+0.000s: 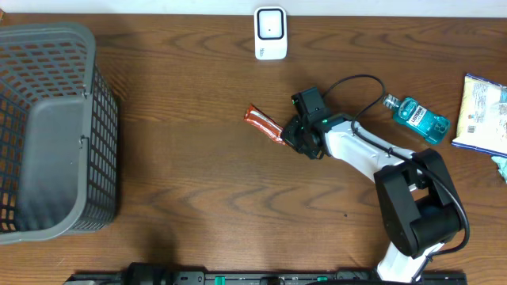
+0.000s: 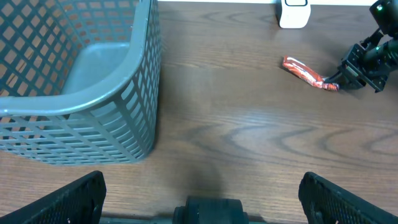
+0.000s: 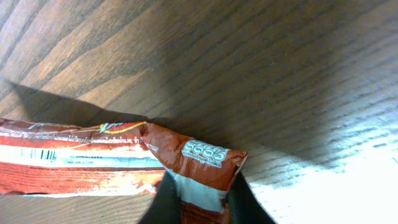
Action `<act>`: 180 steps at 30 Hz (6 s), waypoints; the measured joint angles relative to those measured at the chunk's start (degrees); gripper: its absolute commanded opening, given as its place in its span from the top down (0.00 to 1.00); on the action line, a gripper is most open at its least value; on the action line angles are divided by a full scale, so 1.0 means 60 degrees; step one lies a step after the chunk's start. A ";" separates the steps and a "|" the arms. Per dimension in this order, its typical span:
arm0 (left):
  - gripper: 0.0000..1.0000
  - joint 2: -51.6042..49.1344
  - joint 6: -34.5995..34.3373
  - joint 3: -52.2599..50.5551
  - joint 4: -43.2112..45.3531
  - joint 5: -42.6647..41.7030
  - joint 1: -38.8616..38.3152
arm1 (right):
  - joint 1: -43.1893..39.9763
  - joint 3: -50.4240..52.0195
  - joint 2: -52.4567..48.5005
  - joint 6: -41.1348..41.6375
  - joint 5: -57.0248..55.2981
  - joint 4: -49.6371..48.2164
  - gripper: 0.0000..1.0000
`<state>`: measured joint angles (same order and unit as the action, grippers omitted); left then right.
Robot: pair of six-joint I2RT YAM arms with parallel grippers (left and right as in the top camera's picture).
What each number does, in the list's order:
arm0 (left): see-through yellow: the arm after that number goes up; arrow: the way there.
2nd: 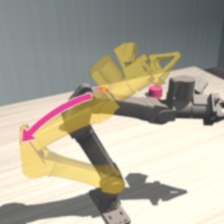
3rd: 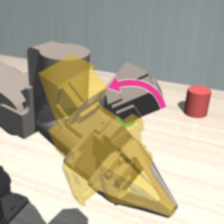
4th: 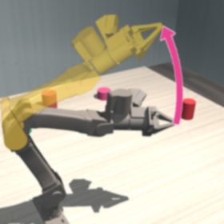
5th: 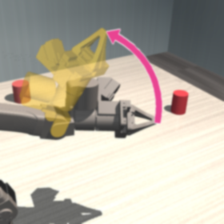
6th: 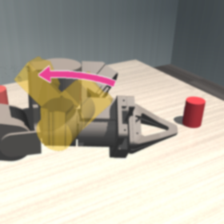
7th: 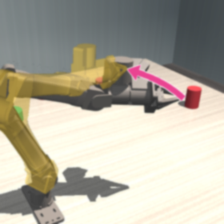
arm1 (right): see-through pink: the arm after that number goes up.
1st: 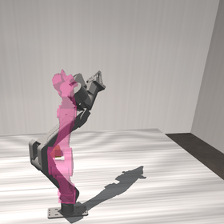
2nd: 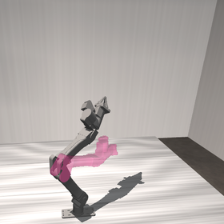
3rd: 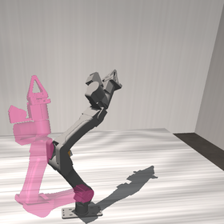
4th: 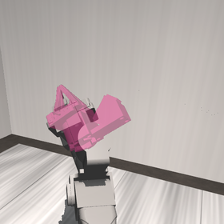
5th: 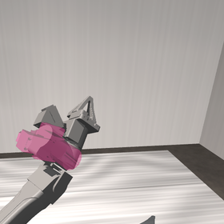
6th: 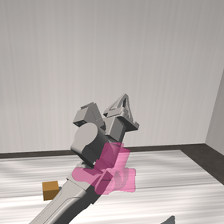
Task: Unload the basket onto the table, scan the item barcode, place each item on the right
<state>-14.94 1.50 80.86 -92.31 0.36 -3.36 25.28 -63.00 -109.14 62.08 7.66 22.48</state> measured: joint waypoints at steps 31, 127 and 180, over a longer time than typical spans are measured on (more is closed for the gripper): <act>0.01 0.0000 0.0000 0.0000 0.0000 0.0000 -0.0004 | -0.0459 0.0670 0.4841 -1.0032 0.2656 0.1078 0.99; 0.01 -0.0004 -0.0004 -0.0007 0.0000 0.0004 0.0000 | 0.1198 -0.5847 -0.5023 -2.2983 -0.6488 -0.9187 0.99; 0.01 -0.0004 0.0000 -0.0007 0.0000 0.0000 0.0000 | -0.6714 -0.4947 -0.1060 -1.2484 -0.4900 -0.0353 0.09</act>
<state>-14.96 1.50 80.82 -92.31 0.36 -3.36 -15.00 -92.68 -115.50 -12.82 -21.74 20.36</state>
